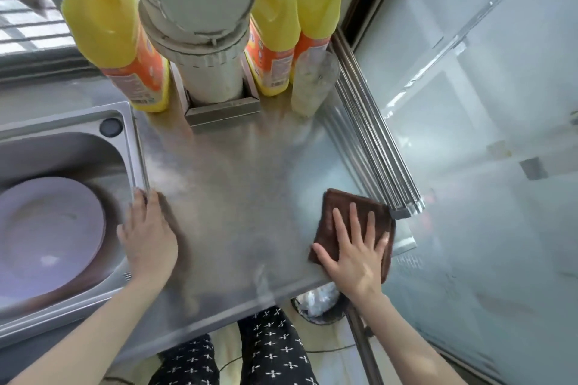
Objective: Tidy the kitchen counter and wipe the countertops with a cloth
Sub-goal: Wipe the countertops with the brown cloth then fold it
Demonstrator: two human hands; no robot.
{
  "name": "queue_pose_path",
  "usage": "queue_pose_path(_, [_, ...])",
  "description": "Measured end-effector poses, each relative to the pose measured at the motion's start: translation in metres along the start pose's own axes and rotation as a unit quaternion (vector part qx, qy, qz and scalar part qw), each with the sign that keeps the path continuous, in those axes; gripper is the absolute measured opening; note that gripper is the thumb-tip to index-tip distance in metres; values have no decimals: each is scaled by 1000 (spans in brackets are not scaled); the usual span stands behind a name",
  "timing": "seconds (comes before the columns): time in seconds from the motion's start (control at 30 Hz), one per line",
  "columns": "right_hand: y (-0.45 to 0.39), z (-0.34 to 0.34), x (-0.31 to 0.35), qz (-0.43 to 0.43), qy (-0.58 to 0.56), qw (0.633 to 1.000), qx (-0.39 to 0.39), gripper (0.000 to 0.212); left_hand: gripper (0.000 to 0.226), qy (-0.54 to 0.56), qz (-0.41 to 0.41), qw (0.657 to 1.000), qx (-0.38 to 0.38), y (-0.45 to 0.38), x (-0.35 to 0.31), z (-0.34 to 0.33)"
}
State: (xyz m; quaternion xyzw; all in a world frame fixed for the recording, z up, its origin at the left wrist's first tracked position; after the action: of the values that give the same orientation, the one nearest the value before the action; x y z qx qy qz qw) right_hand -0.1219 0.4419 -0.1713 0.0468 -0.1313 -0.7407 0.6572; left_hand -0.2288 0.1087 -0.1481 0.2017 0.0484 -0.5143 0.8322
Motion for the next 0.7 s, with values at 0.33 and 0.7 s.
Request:
queue_pose_path(0.33, [35, -20, 93, -264, -169, 950, 5, 86, 45, 11, -38, 999, 35, 45, 52, 11])
queue_pose_path(0.7, [68, -38, 214, 4, -81, 996, 20, 96, 52, -16, 52, 997, 54, 69, 184, 39])
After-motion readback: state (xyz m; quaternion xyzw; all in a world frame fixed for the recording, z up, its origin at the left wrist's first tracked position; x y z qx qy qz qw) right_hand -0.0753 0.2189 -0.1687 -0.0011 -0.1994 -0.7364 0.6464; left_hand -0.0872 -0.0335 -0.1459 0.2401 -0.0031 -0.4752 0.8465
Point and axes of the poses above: each hand's wrist, its own y-axis away from the middle knuckle, its own z-axis out of the back of the hand, x = y × z, the point moved 5 cm from there along -y, towards the middle knuckle, and after that the axes turned 11 degrees about z, right-handed, at the moved point
